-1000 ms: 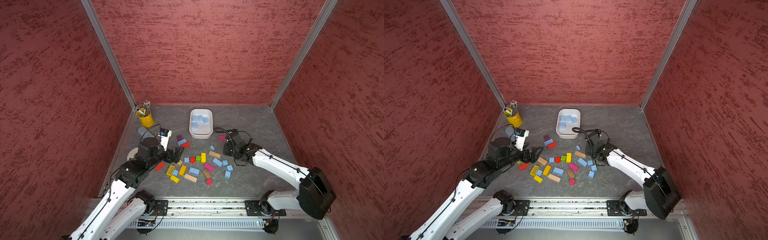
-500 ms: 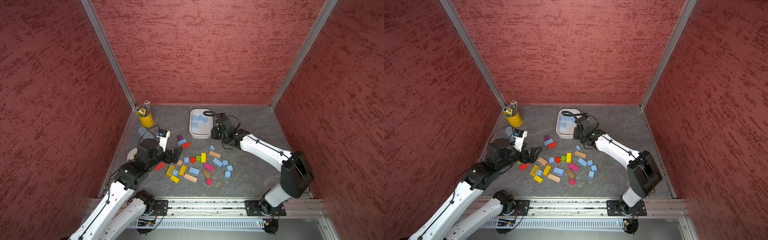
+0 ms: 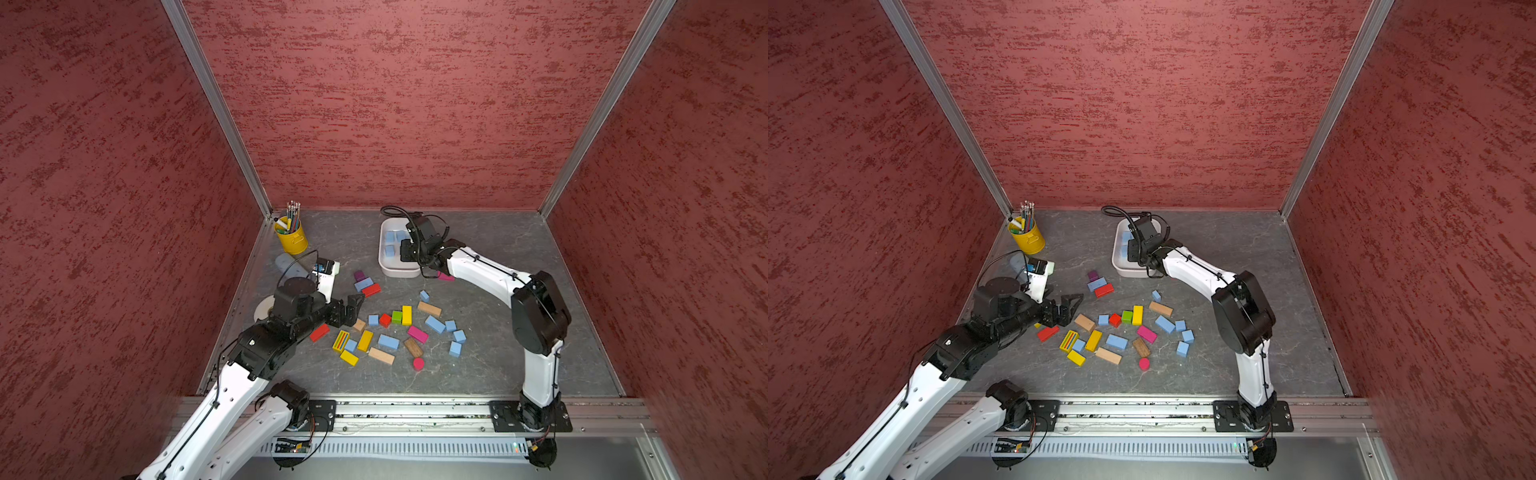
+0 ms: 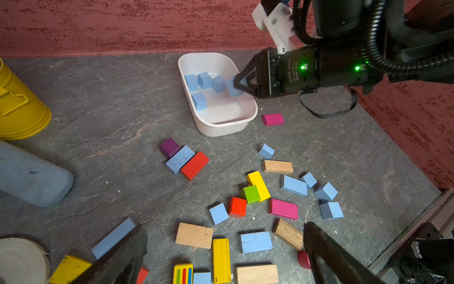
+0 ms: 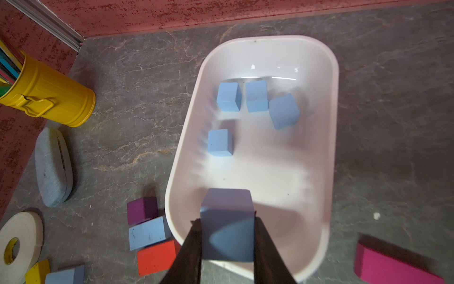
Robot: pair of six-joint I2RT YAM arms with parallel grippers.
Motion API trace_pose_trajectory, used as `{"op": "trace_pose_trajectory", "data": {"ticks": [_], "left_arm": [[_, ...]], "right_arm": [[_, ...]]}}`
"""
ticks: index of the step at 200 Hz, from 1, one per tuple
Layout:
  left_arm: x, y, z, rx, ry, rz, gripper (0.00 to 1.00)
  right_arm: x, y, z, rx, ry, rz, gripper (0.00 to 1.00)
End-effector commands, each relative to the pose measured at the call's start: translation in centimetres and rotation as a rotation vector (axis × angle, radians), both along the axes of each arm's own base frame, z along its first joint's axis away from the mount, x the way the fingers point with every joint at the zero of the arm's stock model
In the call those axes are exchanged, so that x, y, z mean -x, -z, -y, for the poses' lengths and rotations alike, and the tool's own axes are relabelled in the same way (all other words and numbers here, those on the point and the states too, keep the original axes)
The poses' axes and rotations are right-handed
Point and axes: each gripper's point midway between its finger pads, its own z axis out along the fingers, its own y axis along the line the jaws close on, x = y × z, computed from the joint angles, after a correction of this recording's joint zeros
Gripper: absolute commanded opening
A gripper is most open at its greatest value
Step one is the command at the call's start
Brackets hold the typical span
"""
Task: Pick out the blue building blocks
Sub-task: Place the building block in the storage box.
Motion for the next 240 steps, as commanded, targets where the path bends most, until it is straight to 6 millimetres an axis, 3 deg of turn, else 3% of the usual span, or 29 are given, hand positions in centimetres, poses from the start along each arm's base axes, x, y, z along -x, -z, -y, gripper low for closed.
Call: {"op": "trace_pose_trajectory", "data": {"ticks": [1,82,116,240], "left_arm": [[0.2,0.2,-0.2,-0.014,0.005,0.008,0.99],[0.1,0.4,-0.4,-0.024,-0.014,-0.001,1.00],[0.1,0.5,-0.6,-0.021,-0.027,-0.008,1.00],[0.1,0.6,-0.6,-0.027,-0.034,-0.007,1.00]], "right_arm": [[-1.1,0.4,-0.5,0.044,-0.003,0.012,0.11],[-5.7,3.8,-1.7,0.125,0.039,0.001,0.12],[-7.1,4.1,-1.7,0.134,0.065,0.013,0.13],[-9.0,6.2,-0.9,0.135,0.114,0.001,0.16]]}}
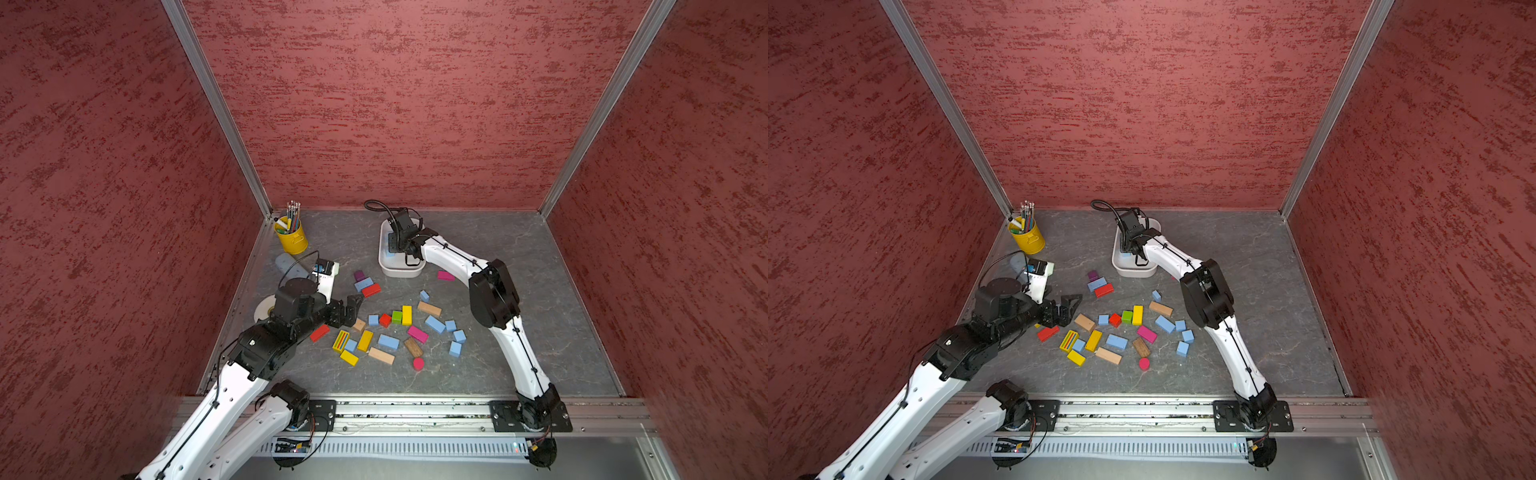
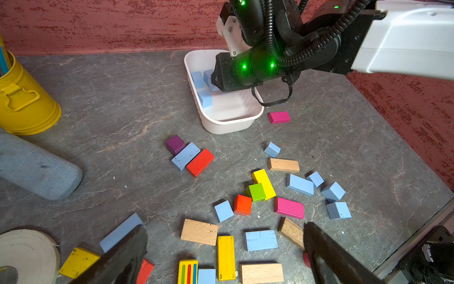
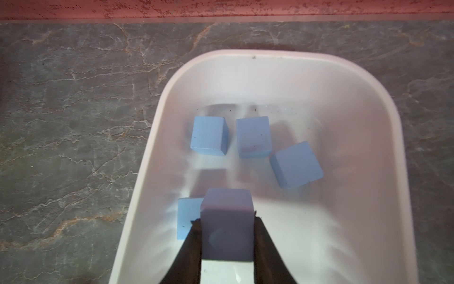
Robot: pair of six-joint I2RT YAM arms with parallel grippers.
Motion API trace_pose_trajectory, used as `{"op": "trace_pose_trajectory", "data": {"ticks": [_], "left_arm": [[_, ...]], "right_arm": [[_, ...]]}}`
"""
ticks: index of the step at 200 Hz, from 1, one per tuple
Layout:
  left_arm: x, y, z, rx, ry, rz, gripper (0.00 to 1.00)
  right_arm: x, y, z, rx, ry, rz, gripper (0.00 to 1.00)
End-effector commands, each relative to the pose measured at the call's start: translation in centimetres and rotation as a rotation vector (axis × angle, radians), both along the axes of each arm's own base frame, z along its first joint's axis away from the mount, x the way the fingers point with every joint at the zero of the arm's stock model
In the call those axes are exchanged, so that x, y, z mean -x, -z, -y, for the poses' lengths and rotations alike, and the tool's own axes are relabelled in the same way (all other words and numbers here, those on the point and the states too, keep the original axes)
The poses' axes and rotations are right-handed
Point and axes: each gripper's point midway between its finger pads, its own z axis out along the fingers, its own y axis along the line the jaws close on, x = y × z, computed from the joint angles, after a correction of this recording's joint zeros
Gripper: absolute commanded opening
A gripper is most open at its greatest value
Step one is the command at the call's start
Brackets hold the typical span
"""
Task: Pick out the blue building blocks
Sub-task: Place the building block in the storage box.
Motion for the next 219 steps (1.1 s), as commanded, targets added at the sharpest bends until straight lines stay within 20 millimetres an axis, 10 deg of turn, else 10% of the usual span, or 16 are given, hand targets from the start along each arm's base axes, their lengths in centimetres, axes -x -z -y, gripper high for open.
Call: {"op": "trace_pose_trajectory", "data": {"ticks": [1,137,219], "left_arm": [[0.1,0.2,-0.2,-0.004,-0.012,-0.001,0.99],[0.0,0.4,-0.1,-0.001,-0.012,-0.006,1.00],[0.0,0.4,-0.1,0.000,-0.015,-0.009,0.99]], "right_arm": [[-1.1,0.3,0.3,-0.004,0.033,0.015,0.16],[-2.0,1.5,0.2,-0.003,0.032,-0.006,0.44],[-1.2,-5.5,-0.4,-0.102,-0.006,0.058,0.51]]}}
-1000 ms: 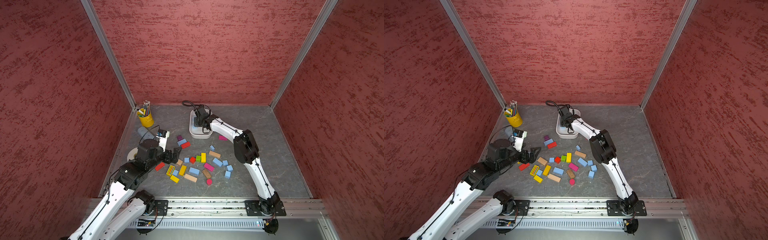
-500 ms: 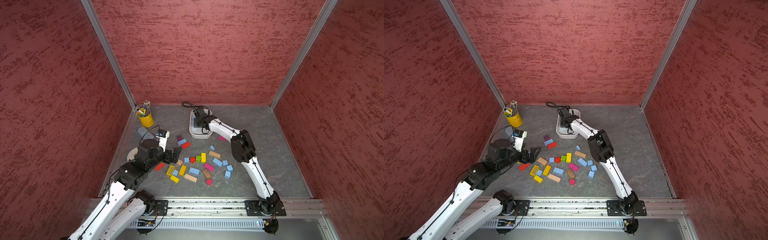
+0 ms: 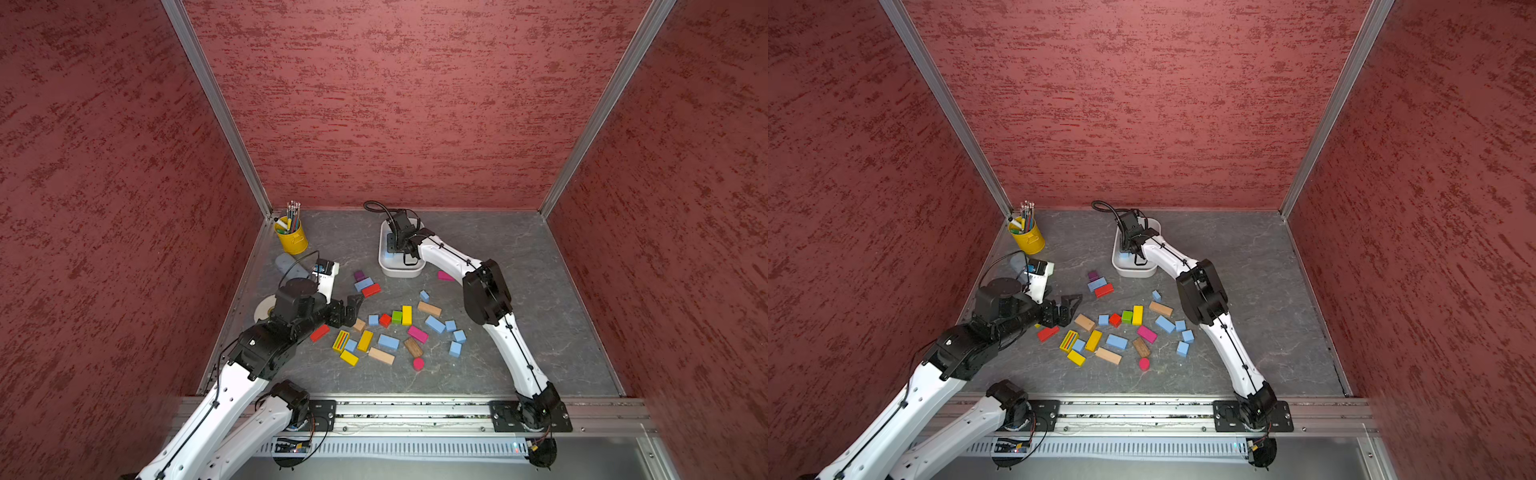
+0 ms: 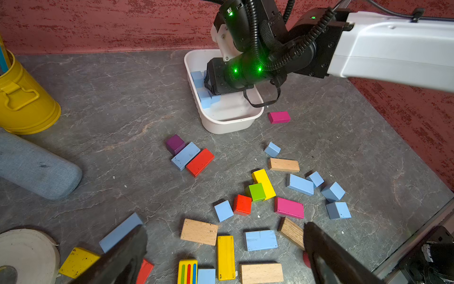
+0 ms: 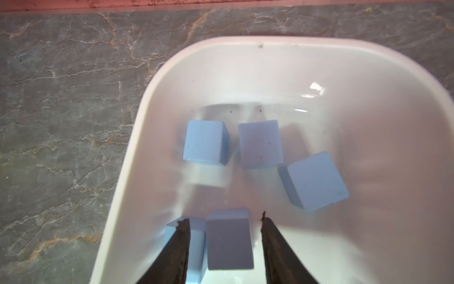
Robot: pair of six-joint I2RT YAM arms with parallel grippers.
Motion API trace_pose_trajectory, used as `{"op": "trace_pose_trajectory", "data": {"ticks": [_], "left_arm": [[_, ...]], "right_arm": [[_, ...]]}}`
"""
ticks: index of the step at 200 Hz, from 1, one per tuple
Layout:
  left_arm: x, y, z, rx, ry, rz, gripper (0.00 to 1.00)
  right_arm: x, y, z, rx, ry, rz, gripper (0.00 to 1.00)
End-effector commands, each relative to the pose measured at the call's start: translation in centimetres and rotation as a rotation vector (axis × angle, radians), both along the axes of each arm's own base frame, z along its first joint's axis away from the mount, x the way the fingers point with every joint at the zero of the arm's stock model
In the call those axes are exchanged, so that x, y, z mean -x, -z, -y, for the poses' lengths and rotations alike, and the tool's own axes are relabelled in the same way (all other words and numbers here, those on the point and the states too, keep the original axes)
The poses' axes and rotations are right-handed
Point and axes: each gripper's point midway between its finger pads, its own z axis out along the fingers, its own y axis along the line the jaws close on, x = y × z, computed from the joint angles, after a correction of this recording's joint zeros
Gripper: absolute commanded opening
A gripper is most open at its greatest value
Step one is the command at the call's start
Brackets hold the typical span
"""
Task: Pick out the blue building blocks
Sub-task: Place the building block in the storage box.
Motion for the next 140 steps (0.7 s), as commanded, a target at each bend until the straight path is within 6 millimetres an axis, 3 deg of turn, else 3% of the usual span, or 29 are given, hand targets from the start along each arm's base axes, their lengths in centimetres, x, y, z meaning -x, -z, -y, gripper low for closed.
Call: {"op": "trace_pose_trajectory", "data": {"ticks": [1,43,69,103,140], "left_arm": [[0.0,0.3,-0.1,0.000,-0.014,-0.007,1.00],[-0.1,0.5,0.0,-0.003,-0.013,-0.014,0.99],[-0.1,0.5,0.0,0.001,-0.011,-0.015,1.00],[-0.1,0.4,0.3,0.012,0.003,-0.013,1.00],[0.0,0.1,0.7,0.021,0.023,-0.003,1.00]], "right_arm": [[0.0,-6.9,0.1,-0.086,-0.005,0.078,0.51],[2.4,-13.4,1.6,-0.172,-0.006,0.192,0.58],[4.9,-15.8,3.5,-0.200,0.002,0.246,0.65],[8.8,-16.6,6.2,-0.213,0.011,0.261,0.72],[13.2,-15.7,9.1,-0.207,0.018,0.235,0.78]]}}
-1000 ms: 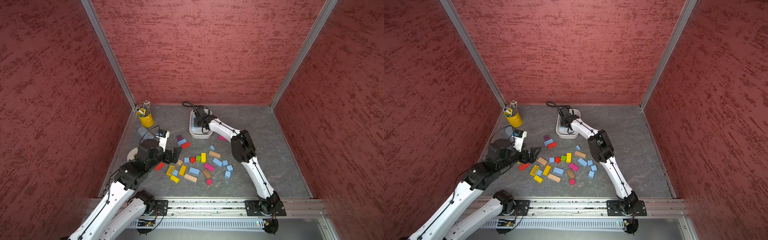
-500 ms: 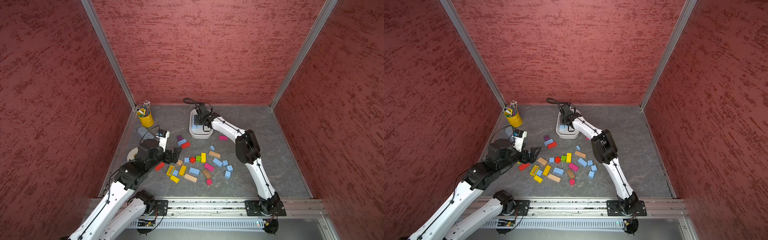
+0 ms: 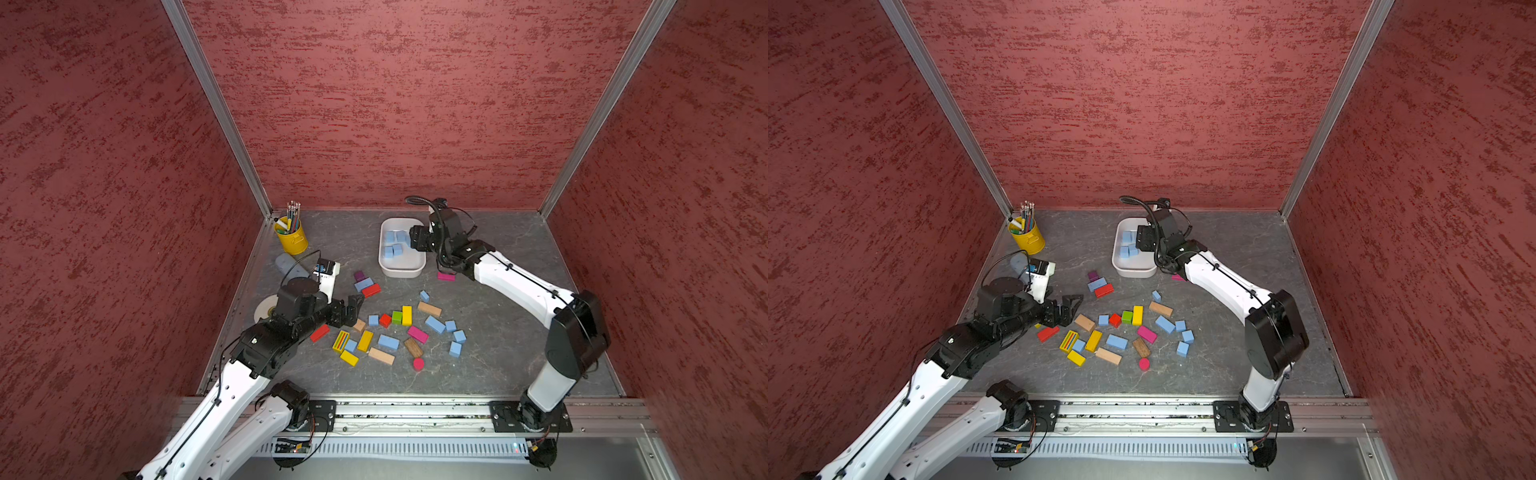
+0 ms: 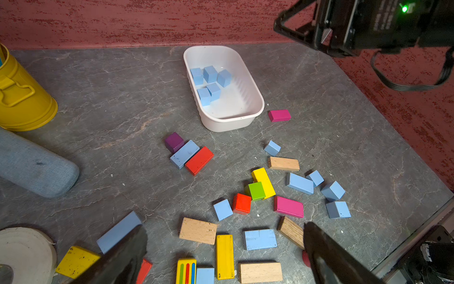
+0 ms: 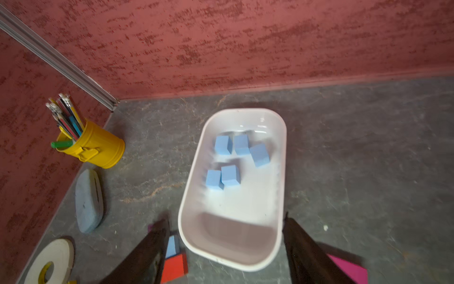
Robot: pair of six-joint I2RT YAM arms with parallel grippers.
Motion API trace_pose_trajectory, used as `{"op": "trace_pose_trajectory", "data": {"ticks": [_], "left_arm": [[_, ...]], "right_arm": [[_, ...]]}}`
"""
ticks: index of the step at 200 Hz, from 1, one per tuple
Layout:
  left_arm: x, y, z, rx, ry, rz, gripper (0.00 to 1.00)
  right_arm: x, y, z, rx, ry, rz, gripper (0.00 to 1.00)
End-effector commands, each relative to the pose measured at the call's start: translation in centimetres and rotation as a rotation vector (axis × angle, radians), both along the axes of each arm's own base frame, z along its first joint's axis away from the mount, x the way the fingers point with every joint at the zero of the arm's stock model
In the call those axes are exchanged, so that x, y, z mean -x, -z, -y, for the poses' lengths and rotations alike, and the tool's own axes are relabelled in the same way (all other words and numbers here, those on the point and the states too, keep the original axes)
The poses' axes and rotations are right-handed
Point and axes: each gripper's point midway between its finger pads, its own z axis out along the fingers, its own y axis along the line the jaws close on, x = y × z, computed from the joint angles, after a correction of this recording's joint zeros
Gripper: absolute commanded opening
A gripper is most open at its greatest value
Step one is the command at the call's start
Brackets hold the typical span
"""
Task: Pick out the blue building blocks
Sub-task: Place the building block in the storage box.
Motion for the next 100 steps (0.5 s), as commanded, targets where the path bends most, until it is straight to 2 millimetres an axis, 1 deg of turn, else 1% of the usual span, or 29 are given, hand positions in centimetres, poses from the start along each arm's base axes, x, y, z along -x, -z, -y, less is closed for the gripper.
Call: {"op": "trace_pose_trajectory", "data": {"ticks": [1,24,27,30,45,72,100], "left_arm": [[0.1,-0.2,0.4,0.018,0.018,0.012,1.00],[0.1,-0.3,0.5,0.021,0.023,0.015,1.00],[0.1,-0.3,0.6,0.022,0.025,0.016,1.00],[0.1,-0.3,0.6,0.023,0.026,0.017,1.00],[0.0,-0.4,0.7,0.023,0.028,0.020,1.00],[-0.1,-0.2,0.9,0.025,0.034,0.016,1.00],[-0.1,-0.1,1.0,0.028,0.042,0.012,1.00]], "right_arm": [[1.8,-0.1,1.6,-0.020,0.019,0.008,0.78],[4.6,0.2,3.4,-0.026,0.028,-0.008,0.81],[4.8,0.8,3.6,-0.019,0.029,-0.020,0.81],[5.3,0.2,3.9,-0.029,0.028,-0.010,0.82],[6.9,0.7,5.0,-0.029,0.033,-0.028,0.83],[9.4,2.7,6.5,-0.022,0.045,-0.081,0.84],[11.7,5.7,7.7,-0.003,0.051,-0.168,0.85]]}}
